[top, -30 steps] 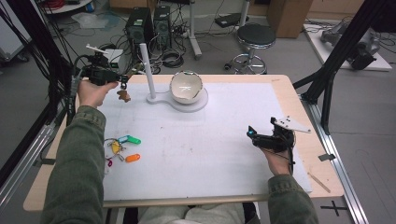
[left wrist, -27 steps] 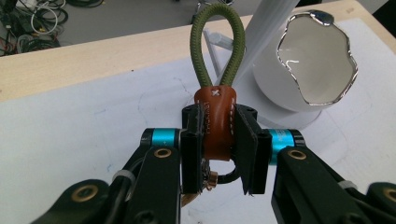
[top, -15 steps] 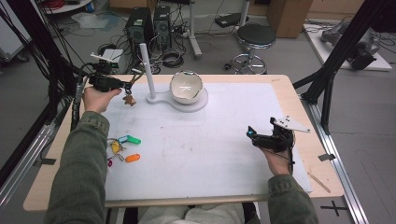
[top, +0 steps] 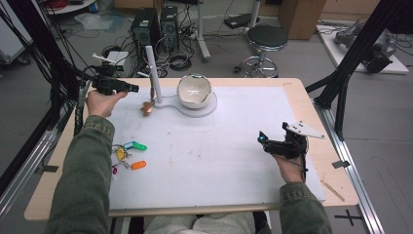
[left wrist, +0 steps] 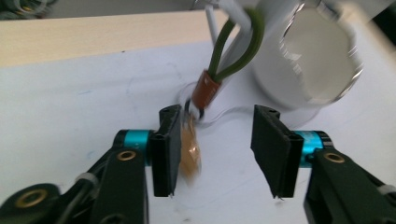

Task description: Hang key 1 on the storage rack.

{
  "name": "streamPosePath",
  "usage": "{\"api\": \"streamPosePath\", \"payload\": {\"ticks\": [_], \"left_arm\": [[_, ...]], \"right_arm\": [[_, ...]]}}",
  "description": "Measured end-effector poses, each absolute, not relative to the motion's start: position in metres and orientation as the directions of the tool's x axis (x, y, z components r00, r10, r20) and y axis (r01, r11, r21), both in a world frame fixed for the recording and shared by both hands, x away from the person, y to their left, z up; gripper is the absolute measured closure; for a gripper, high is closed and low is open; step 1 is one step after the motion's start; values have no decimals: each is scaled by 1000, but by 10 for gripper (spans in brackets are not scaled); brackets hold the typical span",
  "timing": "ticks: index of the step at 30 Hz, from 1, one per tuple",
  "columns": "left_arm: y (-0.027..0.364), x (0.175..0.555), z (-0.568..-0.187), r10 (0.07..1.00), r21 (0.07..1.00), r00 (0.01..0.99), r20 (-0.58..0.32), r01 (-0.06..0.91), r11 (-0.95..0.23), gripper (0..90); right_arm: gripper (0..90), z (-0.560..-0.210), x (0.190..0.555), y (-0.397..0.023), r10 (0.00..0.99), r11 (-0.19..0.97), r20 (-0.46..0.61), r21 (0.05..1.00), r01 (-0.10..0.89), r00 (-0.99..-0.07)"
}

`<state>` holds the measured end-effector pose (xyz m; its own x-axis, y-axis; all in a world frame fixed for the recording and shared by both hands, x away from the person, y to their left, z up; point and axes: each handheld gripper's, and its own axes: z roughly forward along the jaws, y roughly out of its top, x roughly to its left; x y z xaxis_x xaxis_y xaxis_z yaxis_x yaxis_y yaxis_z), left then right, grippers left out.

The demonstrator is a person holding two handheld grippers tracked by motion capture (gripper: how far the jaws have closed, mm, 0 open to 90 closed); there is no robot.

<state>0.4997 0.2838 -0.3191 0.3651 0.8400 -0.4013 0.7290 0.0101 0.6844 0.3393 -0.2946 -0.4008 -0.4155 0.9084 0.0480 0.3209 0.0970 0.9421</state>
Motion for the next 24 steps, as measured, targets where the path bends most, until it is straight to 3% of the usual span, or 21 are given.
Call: {"api": "streamPosePath", "payload": {"ticks": [1, 3, 17, 24], "left_arm": [[285, 498, -317, 851, 696, 363, -379, 718, 4, 486], [285, 494, -313, 877, 710, 349, -330, 704, -13, 324], [278, 481, -303, 917, 742, 345, -201, 664, -87, 16], [277, 467, -304, 912, 762, 367, -183, 639, -104, 16]], "right_arm": [[5, -401, 339, -294, 908, 97, 48, 942, 321, -415], [5, -401, 339, -294, 909, 97, 48, 942, 321, -415], [5, -400, 339, -294, 910, 96, 47, 943, 318, -412], [5, -400, 339, -294, 910, 96, 44, 944, 314, -411]]}}
